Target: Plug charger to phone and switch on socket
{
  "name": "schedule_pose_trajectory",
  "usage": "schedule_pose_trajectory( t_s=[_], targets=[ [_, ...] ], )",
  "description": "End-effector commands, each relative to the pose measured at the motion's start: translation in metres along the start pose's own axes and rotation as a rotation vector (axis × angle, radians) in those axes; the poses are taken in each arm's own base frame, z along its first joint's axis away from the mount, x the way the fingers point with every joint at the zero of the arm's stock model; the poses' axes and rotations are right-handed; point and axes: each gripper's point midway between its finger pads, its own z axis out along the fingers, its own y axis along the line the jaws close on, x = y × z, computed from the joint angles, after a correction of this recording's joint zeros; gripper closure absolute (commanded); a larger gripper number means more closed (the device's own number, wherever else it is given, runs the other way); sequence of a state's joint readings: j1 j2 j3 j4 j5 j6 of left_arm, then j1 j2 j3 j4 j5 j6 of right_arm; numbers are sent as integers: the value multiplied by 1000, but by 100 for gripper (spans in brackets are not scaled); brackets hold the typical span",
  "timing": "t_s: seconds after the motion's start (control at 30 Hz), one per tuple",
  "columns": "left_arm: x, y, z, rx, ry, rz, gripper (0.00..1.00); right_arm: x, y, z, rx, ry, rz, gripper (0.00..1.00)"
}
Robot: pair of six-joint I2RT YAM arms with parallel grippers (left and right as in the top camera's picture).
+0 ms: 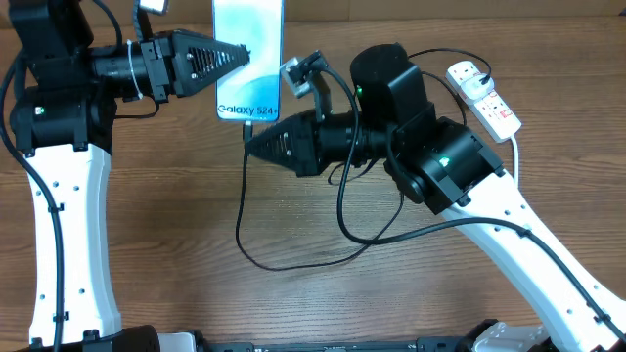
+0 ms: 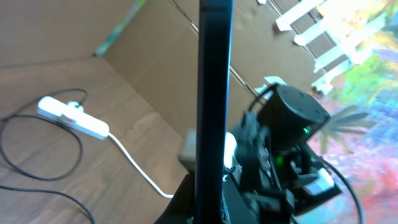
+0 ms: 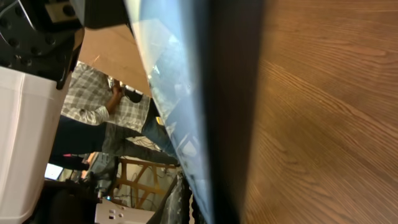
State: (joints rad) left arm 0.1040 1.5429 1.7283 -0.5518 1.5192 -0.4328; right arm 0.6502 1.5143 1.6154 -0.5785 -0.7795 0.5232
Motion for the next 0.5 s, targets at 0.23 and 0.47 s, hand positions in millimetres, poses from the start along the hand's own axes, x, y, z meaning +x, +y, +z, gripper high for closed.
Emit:
schedule_pose_trajectory(
  t_s=[0.23, 0.47],
  targets=[
    [5, -16, 4, 67, 35, 44, 96, -12, -5, -6, 19, -41, -44, 96],
    [5, -16, 4, 67, 35, 44, 96, -20, -15, -15, 41, -66, -30, 96]
  ],
)
